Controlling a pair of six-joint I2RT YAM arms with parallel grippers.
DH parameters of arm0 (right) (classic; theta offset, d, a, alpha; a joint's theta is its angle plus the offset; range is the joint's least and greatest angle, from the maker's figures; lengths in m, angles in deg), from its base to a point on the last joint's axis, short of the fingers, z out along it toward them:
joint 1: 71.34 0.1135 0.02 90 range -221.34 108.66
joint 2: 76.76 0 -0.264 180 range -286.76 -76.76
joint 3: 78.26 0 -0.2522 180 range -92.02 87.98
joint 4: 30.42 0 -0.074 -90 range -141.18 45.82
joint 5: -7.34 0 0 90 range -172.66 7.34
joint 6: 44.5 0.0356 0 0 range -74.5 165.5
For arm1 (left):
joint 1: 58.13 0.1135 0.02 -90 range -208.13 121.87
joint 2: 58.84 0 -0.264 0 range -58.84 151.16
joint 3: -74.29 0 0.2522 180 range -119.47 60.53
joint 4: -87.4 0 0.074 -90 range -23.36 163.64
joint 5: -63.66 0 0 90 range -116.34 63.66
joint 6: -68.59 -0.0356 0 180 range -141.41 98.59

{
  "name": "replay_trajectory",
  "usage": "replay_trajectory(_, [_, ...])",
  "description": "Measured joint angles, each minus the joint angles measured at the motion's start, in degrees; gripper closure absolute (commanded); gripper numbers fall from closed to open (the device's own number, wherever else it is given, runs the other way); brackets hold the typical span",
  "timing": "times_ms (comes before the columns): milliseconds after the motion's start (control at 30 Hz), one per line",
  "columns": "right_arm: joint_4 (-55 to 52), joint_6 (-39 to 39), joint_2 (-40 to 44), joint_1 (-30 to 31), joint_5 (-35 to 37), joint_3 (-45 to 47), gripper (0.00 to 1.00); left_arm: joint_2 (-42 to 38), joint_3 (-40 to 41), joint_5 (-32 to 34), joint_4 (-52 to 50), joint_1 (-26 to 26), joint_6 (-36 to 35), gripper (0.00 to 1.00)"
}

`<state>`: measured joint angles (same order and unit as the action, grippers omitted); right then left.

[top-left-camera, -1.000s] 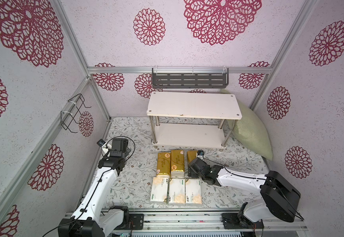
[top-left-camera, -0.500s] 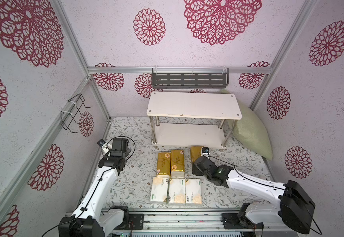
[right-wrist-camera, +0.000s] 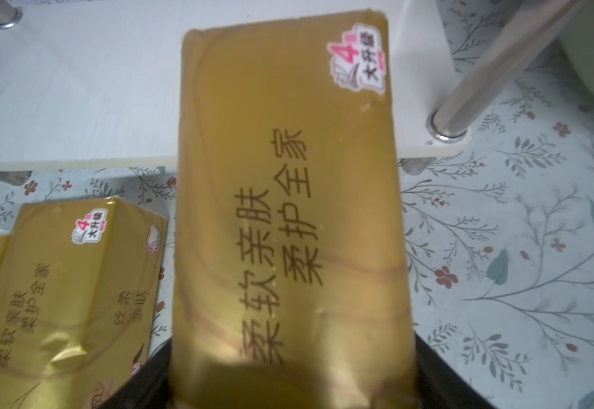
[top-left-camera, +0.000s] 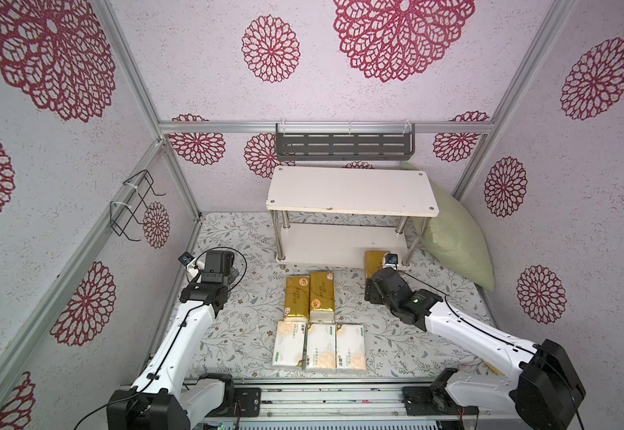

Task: Place the tissue boxes on the shelf by color
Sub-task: Place a box of tissues on the shelf.

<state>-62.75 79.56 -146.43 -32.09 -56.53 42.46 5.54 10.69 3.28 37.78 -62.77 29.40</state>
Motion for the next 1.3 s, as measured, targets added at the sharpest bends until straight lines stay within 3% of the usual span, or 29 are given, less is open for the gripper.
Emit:
replay_trajectory(400, [3.0, -5.2, -1.3, -6.2, -1.7, -0.3, 0.2, 0.9, -1.4, 0.6, 0.0, -1.1, 0.0, 0.03])
replay_trajectory(1300, [11.0, -12.5, -16.5, -17.4, -9.2, -12.0, 0.2, 1.3, -2.1, 2.6, -1.0, -2.6, 0.2, 0.03])
